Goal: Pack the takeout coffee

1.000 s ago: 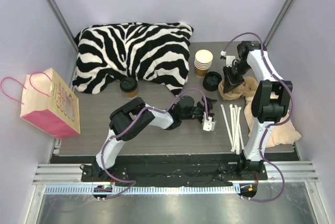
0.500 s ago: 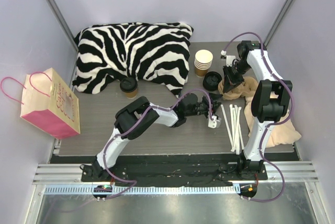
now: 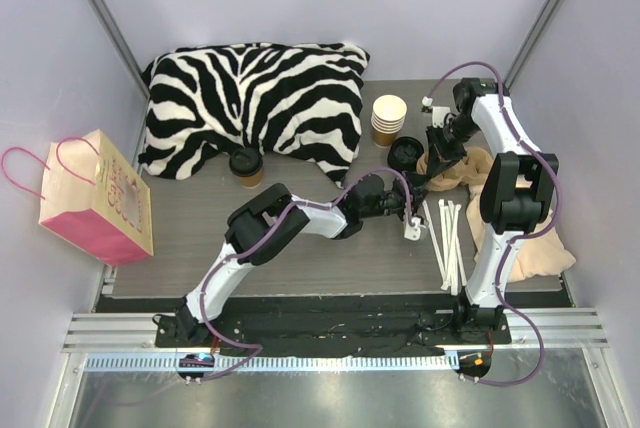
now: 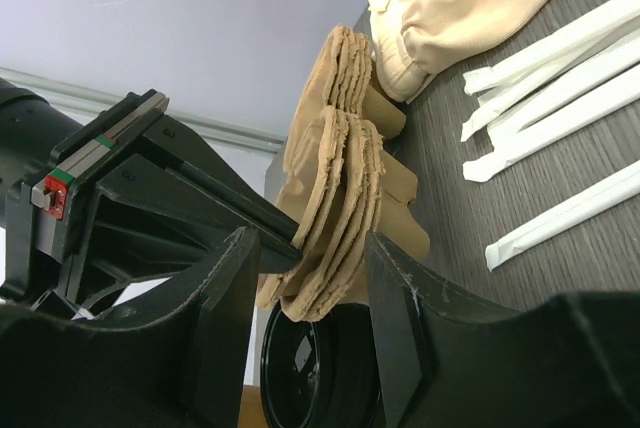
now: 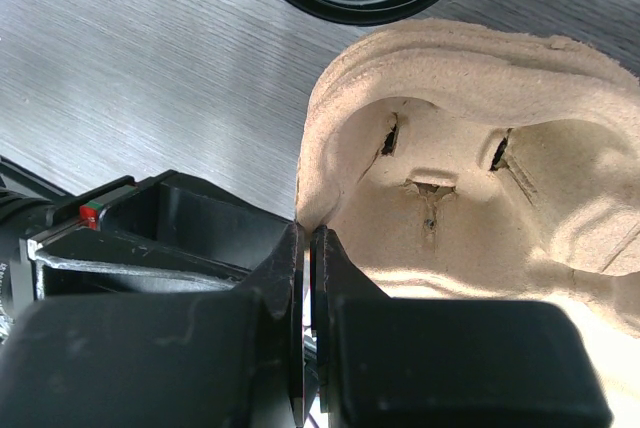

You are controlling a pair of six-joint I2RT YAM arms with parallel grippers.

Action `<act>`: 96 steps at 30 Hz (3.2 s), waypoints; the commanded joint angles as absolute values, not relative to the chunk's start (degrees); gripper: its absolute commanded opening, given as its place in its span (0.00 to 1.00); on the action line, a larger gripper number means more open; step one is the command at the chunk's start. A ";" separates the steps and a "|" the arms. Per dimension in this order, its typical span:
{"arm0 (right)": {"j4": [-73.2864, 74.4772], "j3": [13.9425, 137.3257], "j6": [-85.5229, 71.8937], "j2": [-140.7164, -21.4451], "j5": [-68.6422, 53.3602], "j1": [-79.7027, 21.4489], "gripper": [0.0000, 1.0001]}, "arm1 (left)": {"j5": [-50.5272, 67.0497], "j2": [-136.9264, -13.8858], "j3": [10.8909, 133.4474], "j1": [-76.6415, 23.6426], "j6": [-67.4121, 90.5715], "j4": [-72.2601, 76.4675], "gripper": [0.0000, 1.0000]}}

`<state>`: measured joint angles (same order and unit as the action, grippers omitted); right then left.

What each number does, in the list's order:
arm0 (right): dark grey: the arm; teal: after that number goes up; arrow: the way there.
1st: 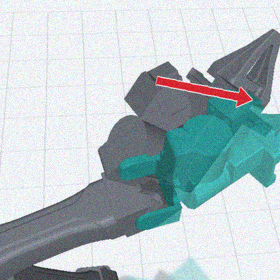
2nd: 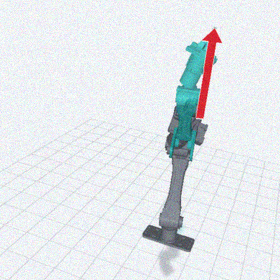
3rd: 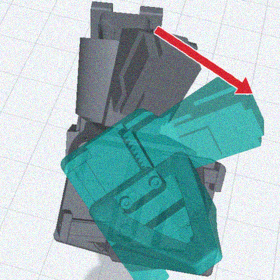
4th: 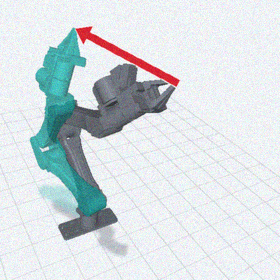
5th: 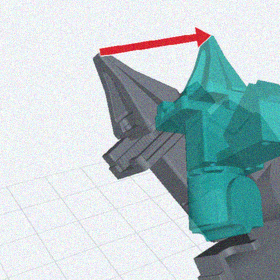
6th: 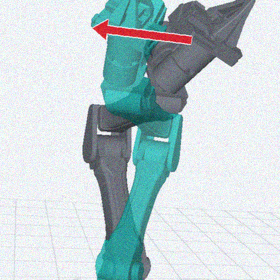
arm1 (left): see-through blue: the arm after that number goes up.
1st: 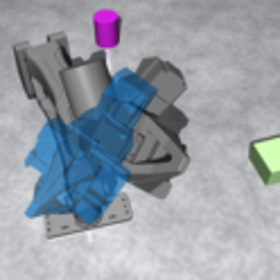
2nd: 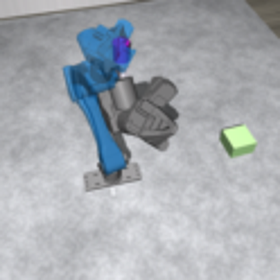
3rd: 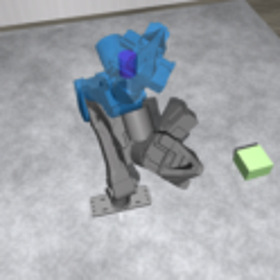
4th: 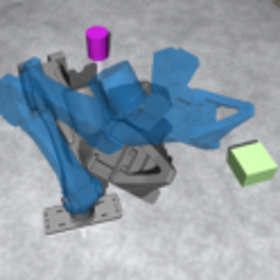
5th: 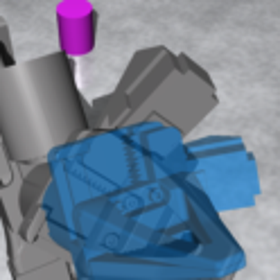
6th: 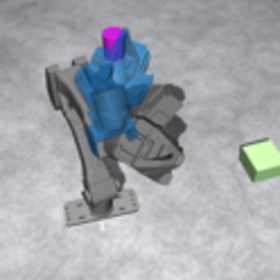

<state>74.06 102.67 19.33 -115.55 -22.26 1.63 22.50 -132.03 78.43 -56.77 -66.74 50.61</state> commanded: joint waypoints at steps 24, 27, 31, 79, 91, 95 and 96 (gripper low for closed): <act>77.17 105.38 18.98 -116.10 -25.05 1.76 0.01 | 21.97 -135.53 84.29 -56.95 -67.33 47.29 0.46; 77.34 105.29 19.07 -116.02 -25.14 1.76 0.01 | 21.80 -135.88 84.55 -56.95 -67.24 46.67 0.45; 77.69 105.64 19.34 -115.93 -24.87 1.76 0.01 | 21.71 -135.97 84.38 -56.78 -67.15 46.14 0.45; 80.77 109.16 20.57 -116.98 -25.14 3.08 0.01 | 23.11 -137.38 78.93 -55.28 -71.91 45.26 0.42; 80.86 109.95 20.57 -115.76 -24.17 3.16 0.01 | 26.37 -129.55 73.83 -56.78 -66.45 52.11 0.50; 80.95 110.04 20.74 -115.05 -23.38 3.16 0.01 | 25.93 -128.94 74.44 -57.39 -65.48 53.00 0.52; 80.86 109.87 20.74 -114.96 -23.12 3.08 0.01 | 25.84 -129.11 74.79 -57.39 -65.48 53.09 0.52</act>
<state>76.42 107.59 20.27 -118.02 -23.62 2.87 24.21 -132.60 74.00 -56.71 -67.42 47.70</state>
